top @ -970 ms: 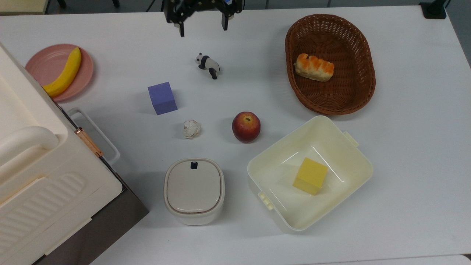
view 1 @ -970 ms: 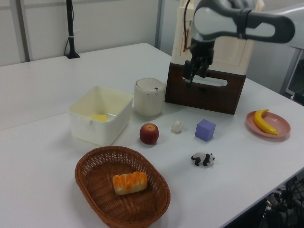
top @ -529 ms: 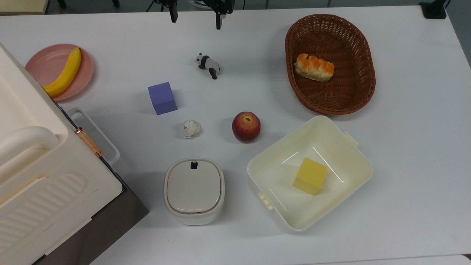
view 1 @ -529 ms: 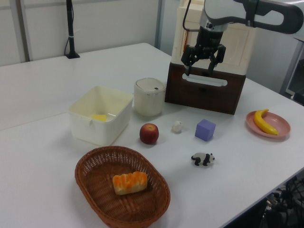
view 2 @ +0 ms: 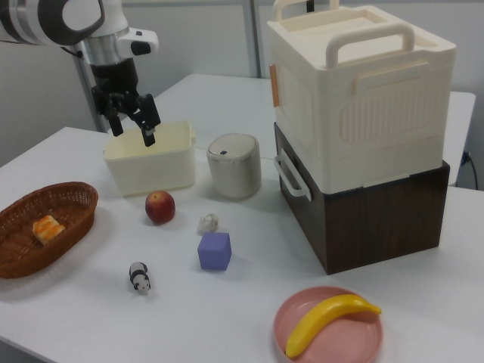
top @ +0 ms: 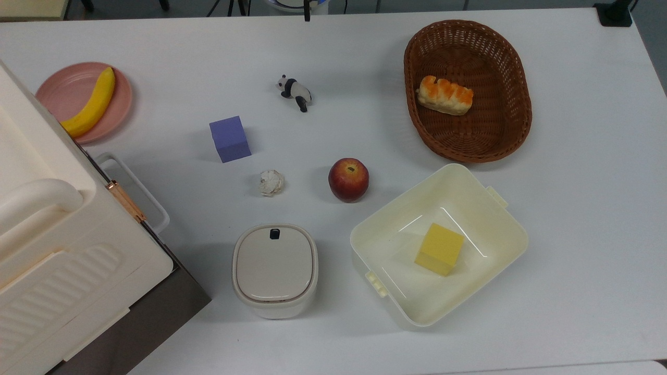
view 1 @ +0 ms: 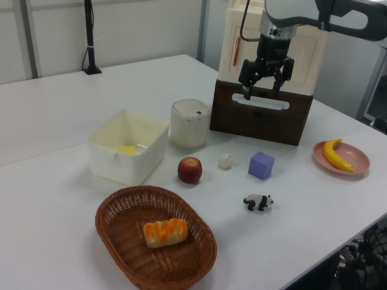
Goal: Put the bread in the basket
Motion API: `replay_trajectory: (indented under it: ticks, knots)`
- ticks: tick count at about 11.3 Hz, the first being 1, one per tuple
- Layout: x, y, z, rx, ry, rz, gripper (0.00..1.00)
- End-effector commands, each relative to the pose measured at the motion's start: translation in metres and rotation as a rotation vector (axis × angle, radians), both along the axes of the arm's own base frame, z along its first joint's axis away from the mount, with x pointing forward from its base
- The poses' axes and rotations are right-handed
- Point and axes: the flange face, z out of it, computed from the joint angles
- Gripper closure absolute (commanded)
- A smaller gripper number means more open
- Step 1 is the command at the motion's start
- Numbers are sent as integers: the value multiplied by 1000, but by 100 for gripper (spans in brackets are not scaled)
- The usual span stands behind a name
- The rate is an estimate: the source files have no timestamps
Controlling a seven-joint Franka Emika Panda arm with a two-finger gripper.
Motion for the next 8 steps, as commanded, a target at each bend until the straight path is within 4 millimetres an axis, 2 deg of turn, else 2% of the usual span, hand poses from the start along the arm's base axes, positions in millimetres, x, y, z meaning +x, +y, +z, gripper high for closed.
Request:
replay_trajectory:
  ticks: [1, 8]
  knots:
    - [-9, -7, 6, 43, 11, 77, 0]
    - [-9, -11, 8, 45, 5, 73, 0]
